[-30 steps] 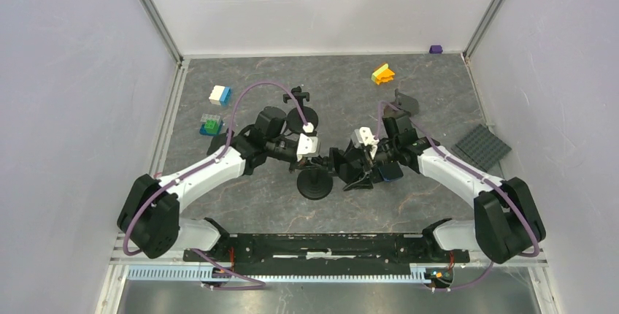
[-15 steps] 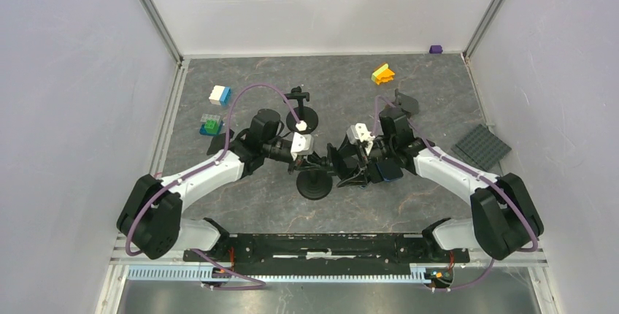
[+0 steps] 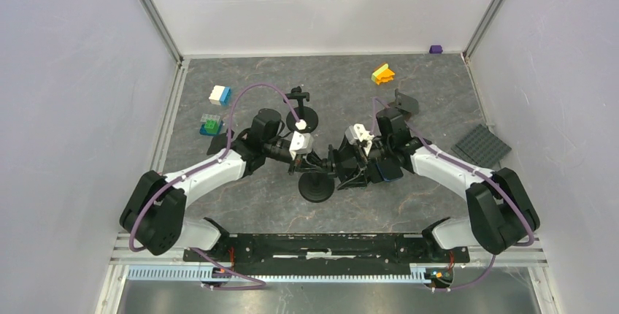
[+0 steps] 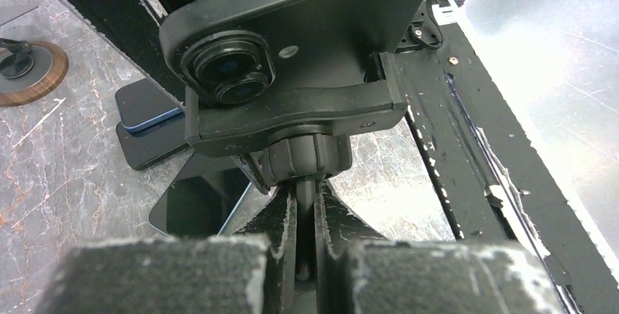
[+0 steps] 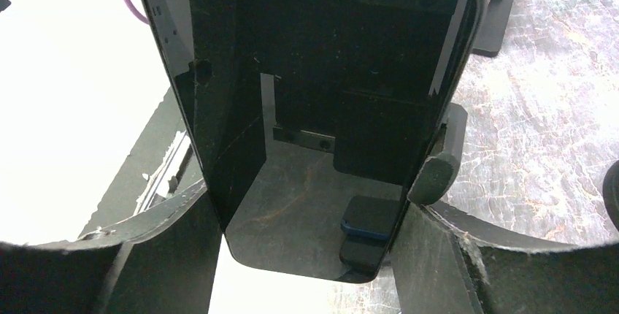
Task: Place the phone on the phone stand
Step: Install the phone on the phone stand.
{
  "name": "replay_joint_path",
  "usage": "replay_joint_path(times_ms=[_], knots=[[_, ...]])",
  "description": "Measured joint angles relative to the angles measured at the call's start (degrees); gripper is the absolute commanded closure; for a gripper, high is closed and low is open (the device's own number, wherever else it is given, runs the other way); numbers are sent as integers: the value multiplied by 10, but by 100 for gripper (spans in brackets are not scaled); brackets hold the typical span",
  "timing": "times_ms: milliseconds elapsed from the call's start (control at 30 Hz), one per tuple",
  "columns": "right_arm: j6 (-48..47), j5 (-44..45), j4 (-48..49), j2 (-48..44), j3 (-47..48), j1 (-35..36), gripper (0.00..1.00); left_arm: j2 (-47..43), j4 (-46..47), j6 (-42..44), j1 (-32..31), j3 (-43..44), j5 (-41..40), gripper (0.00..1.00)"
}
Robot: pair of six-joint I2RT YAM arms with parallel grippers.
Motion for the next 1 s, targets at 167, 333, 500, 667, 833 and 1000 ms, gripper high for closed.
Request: replay_joint_path(times_ms=[167,333,500,667,833,1000], knots=[[-42,-13,-47,21,26,0,100,3,-18,10,2,6,9,98],[-83,-19,-102,39,53,-1,100,18,-68,44,5,30,21,98],[-129,-22,-162,50,76,-1,100,35,-128,90,5,59,36,98],[-206,-14,-270,70,122,-1,100,45,-172,124,5,78,43,98],[-237,-14,-354,120,189,-2,100,59,-234,153,12,111,30,98],[-263,-18,-409,181,250,-2,100,63,-267,155,25,131,-4,98]])
